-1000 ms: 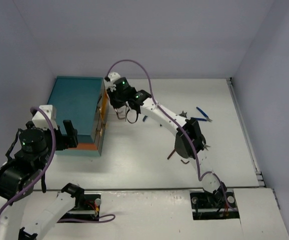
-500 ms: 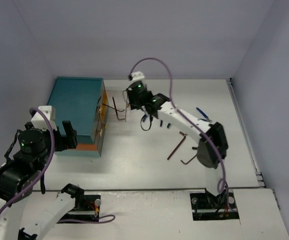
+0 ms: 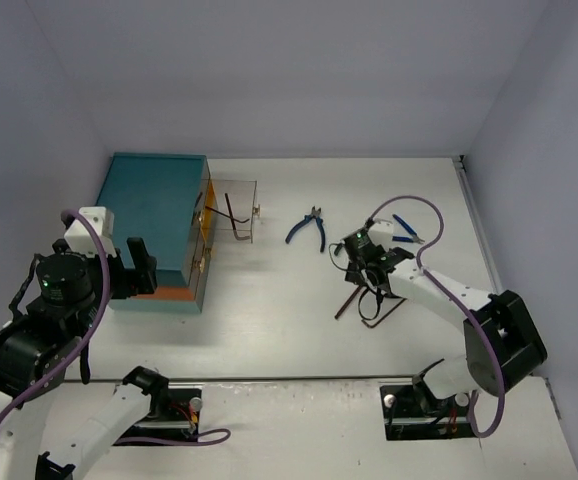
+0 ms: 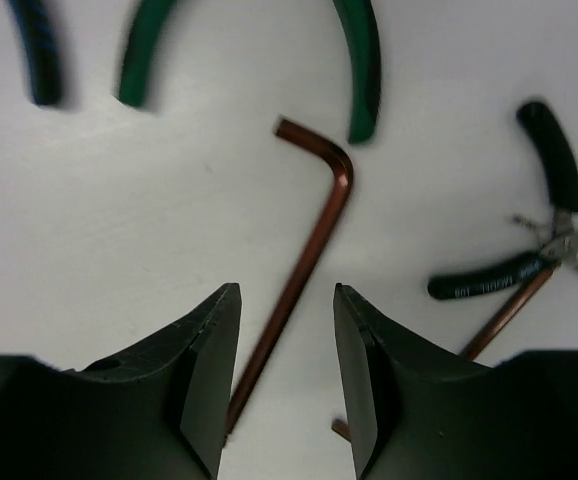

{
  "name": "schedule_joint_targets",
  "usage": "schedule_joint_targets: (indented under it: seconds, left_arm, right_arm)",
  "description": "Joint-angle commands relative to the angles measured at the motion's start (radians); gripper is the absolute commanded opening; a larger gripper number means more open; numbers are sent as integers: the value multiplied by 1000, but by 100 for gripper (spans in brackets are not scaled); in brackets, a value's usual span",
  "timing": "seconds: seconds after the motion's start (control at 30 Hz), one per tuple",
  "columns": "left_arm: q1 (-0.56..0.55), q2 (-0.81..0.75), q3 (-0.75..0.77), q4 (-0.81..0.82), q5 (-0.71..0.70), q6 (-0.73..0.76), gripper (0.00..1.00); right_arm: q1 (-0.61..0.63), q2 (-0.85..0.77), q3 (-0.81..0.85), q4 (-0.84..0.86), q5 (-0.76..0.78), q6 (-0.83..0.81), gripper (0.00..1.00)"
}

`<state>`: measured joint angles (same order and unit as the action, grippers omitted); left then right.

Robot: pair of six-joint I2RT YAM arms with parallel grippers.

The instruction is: Sort the tools into containers

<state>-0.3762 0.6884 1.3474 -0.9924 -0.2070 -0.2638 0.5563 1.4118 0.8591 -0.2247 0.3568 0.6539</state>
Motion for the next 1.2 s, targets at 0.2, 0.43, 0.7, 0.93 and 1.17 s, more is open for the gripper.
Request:
schedule_joint_targets:
  seconds: [0.2,0.43,0.7,0.93,1.17]
  left_arm:
    - [-9,26,35,39,10,8,81]
    - [-9,20,32,38,14,3,81]
    - [-9,16,22,38,-7,10,81]
    - [-10,30,32,41,-21,13,81]
    - [-10,33,21,42,-12,4,81]
  right_arm:
    - [-12,103,-84,14,-42,248,31]
    - [-22,176,-48,27,-59,253,27]
    - [2,179,-83,43,-60,225,0]
    - [166,9,63,41,16,26,0]
    - [212,67,502,60,-41,-308,0]
